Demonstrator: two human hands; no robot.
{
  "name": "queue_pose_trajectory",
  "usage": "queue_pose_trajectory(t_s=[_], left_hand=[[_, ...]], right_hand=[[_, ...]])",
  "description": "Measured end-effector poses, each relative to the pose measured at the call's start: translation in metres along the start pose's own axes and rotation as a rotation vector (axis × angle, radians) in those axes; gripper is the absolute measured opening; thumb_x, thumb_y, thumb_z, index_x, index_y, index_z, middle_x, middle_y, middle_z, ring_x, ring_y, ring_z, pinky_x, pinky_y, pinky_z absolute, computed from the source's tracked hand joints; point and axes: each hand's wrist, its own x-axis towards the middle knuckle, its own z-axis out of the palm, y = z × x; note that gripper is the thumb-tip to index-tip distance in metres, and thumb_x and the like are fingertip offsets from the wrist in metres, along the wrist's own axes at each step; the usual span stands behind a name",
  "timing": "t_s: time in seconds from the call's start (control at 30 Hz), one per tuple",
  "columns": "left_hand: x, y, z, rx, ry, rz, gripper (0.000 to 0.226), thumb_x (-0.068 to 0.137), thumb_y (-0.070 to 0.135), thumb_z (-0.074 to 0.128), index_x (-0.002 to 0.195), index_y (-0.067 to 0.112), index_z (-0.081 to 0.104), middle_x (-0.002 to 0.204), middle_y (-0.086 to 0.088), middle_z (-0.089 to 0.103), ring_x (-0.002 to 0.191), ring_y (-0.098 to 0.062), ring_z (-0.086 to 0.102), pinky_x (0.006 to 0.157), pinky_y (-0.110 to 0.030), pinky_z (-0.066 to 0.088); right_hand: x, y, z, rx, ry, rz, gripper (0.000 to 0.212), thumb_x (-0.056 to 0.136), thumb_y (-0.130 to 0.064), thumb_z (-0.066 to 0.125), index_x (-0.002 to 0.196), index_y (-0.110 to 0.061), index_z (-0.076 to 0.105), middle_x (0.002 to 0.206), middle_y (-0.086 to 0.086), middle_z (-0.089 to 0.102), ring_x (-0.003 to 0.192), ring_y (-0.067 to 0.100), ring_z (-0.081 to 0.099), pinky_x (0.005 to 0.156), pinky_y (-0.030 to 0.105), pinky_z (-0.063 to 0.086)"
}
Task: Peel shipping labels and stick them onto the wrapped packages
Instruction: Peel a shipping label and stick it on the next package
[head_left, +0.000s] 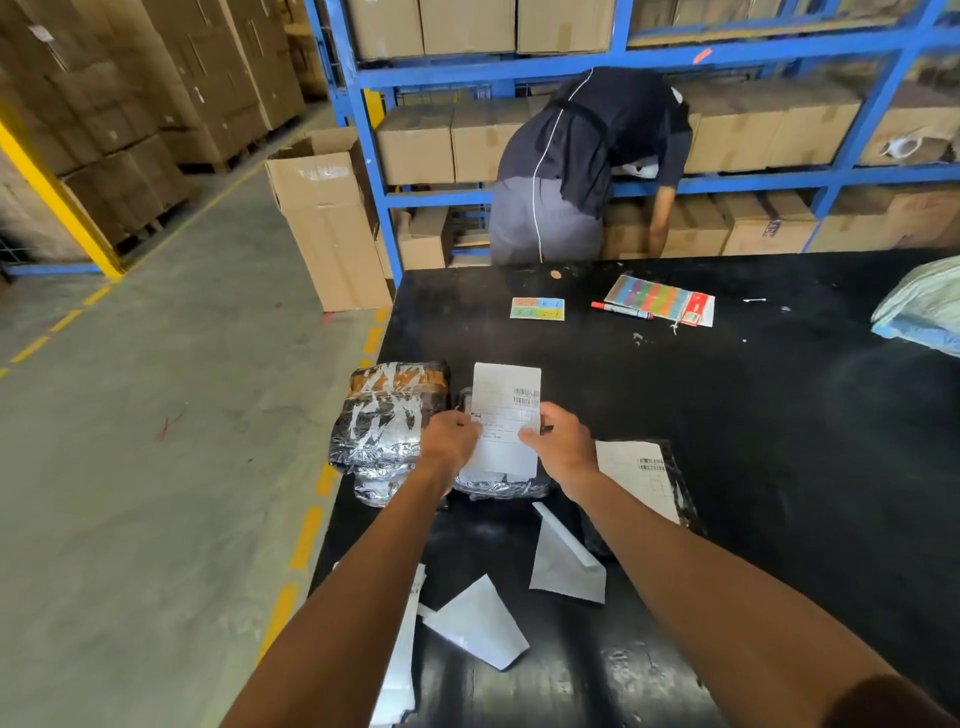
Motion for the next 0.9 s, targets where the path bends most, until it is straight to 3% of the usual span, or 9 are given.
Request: queue_pose_trajectory(t_s=[0.07,0.13,0.2,0.27,0.33,0.47,0.63,0.73,0.9], left_hand=[[0.004,-0.003,0.004,0.038,0.000,-0.015,0.011,0.091,0.013,0.056,0.082,0.010,0.062,0.078,-0.007,0.057,0.070,-0.020,0.050,0.062,-0.029,0.043],[0.006,-0.004,0.009,0.089,0.011,-0.028,0.020,0.092,0.011,0.053,0.073,0.009,0.055,0.068,-0.003,0.050,0.059,-0.014,0.043,0.053,-0.025,0.036],[0.008,-0.005,0.013,0.129,0.047,-0.037,0.030,0.092,0.011,0.052,0.064,0.012,0.045,0.060,0.000,0.043,0.053,-0.011,0.036,0.046,-0.023,0.029],[0.011,-0.004,0.017,0.160,0.068,-0.054,0.024,0.092,0.013,0.052,0.068,0.010,0.048,0.061,0.000,0.043,0.053,-0.012,0.036,0.045,-0.024,0.028],[0.014,-0.001,0.018,0.184,0.053,-0.070,0.013,0.091,0.015,0.052,0.081,0.006,0.053,0.070,-0.004,0.050,0.059,-0.015,0.044,0.050,-0.024,0.035],[0.012,0.001,0.020,0.235,0.026,-0.084,0.023,0.090,0.016,0.052,0.099,-0.004,0.058,0.088,-0.010,0.059,0.070,-0.018,0.053,0.054,-0.026,0.039],[0.006,-0.003,0.021,0.231,0.011,-0.040,0.033,0.089,0.020,0.053,0.112,-0.002,0.061,0.105,-0.015,0.065,0.084,-0.025,0.059,0.064,-0.030,0.045],[0.003,-0.004,0.023,0.241,0.003,-0.014,0.037,0.088,0.021,0.054,0.118,-0.001,0.058,0.108,-0.013,0.064,0.086,-0.025,0.060,0.068,-0.032,0.049],[-0.003,-0.005,0.029,0.304,0.014,0.016,0.049,0.086,0.025,0.057,0.126,-0.001,0.049,0.124,-0.019,0.057,0.105,-0.035,0.061,0.085,-0.044,0.056]], right_hand=[[0.005,0.004,0.005,-0.042,-0.011,0.001,0.026,0.087,-0.013,0.067,0.113,-0.015,0.068,0.107,-0.001,0.071,0.090,0.018,0.065,0.057,0.015,0.043],[0.011,0.009,0.010,-0.039,-0.013,0.001,0.023,0.085,-0.011,0.066,0.108,-0.013,0.069,0.105,0.003,0.073,0.088,0.020,0.067,0.057,0.015,0.044],[0.015,0.011,0.013,-0.051,-0.009,0.005,0.022,0.085,-0.009,0.065,0.107,-0.012,0.069,0.103,0.005,0.073,0.088,0.021,0.067,0.059,0.018,0.049],[0.019,0.013,0.016,-0.073,-0.017,0.003,0.024,0.085,-0.009,0.065,0.108,-0.012,0.068,0.105,0.006,0.073,0.089,0.022,0.068,0.068,0.029,0.057],[0.022,0.017,0.018,-0.087,-0.018,0.000,0.026,0.084,-0.009,0.066,0.110,-0.012,0.068,0.106,0.007,0.072,0.090,0.022,0.068,0.072,0.033,0.058],[0.023,0.020,0.025,-0.151,0.028,-0.029,0.025,0.087,-0.011,0.066,0.112,-0.009,0.068,0.107,0.009,0.065,0.090,0.019,0.062,0.063,0.016,0.040],[0.022,0.025,0.026,-0.178,0.100,-0.052,0.028,0.083,-0.014,0.071,0.112,-0.009,0.070,0.120,0.012,0.058,0.111,0.025,0.054,0.085,0.021,0.037],[0.023,0.027,0.024,-0.156,0.077,-0.033,0.034,0.084,-0.014,0.072,0.117,-0.009,0.067,0.127,0.011,0.051,0.116,0.025,0.051,0.088,0.019,0.035],[0.025,0.028,0.025,-0.145,0.065,-0.008,0.040,0.085,-0.016,0.071,0.124,-0.010,0.064,0.132,0.009,0.046,0.121,0.025,0.047,0.093,0.022,0.037]])
